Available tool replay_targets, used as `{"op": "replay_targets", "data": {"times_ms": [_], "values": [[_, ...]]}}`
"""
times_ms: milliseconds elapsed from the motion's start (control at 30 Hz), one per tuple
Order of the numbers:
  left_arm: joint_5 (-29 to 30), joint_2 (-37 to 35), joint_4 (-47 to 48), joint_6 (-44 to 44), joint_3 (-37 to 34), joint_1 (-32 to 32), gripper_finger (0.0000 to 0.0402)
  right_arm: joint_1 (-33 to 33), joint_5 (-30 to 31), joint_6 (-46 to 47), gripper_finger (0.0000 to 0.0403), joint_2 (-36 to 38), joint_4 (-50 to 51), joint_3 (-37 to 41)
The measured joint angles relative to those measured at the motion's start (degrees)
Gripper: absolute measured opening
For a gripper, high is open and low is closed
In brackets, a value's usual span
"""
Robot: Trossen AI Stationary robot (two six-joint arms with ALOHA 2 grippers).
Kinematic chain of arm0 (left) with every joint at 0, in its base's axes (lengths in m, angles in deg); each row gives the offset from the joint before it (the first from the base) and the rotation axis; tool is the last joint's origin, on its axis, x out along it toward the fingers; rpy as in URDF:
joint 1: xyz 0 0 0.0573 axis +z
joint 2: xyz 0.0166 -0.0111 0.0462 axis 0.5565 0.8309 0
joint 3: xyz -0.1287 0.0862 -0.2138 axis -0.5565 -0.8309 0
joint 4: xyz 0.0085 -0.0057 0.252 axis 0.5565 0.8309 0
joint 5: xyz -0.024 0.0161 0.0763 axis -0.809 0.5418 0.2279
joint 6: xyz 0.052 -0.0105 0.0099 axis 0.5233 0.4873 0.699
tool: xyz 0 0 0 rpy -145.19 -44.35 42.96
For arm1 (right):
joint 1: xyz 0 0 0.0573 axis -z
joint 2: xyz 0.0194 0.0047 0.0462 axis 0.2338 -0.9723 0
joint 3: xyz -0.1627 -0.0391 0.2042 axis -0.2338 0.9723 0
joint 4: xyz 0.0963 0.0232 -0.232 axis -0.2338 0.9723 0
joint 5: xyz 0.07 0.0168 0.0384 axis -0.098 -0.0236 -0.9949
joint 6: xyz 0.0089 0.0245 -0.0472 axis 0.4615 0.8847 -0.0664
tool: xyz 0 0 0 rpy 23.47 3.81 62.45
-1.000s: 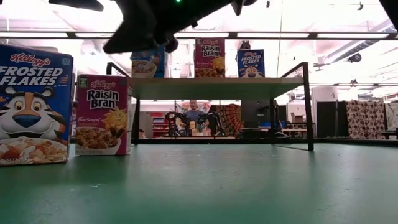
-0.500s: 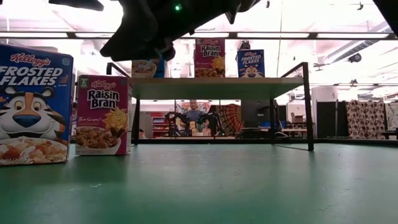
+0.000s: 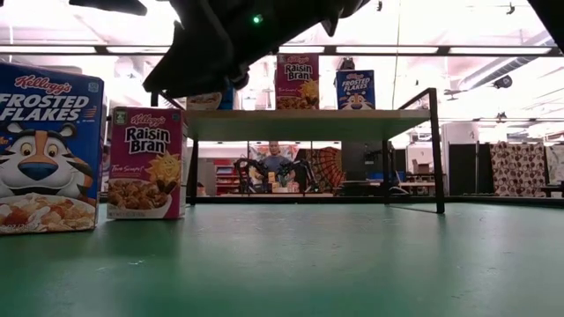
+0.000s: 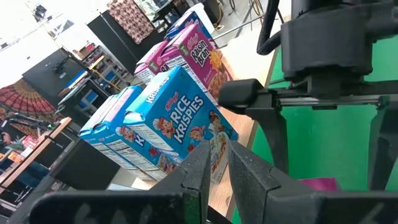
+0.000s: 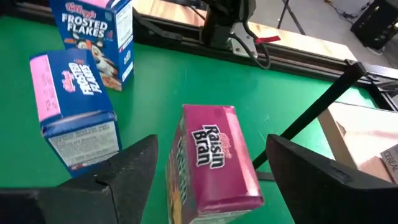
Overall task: Stack cereal on shelf
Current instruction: Put the violet cereal box, aligned with the other violet cereal box on the shelf
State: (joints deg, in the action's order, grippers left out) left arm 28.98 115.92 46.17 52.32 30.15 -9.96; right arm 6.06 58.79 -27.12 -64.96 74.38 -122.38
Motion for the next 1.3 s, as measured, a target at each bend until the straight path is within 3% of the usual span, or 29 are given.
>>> {"op": "replay_targets", "data": {"times_ms": [567, 1067, 1300], "values": [[0.02, 0.0, -0.04, 0.0, 0.0, 0.0, 0.0039, 0.72, 0.85, -2.6, 0.0275, -4.39, -1.81, 0.0], [0.02, 0.0, -0.04, 0.0, -0.09, 0.0, 0.0039, 0.23, 0.44, -2.89, 0.0173, -4.15, -1.4, 0.0], [0.02, 0.0, -0.04, 0.0, -0.11, 0.0, 0.0039, 0.12, 0.1, -1.42, 0.016, -3.65, -0.61, 0.0]]}}
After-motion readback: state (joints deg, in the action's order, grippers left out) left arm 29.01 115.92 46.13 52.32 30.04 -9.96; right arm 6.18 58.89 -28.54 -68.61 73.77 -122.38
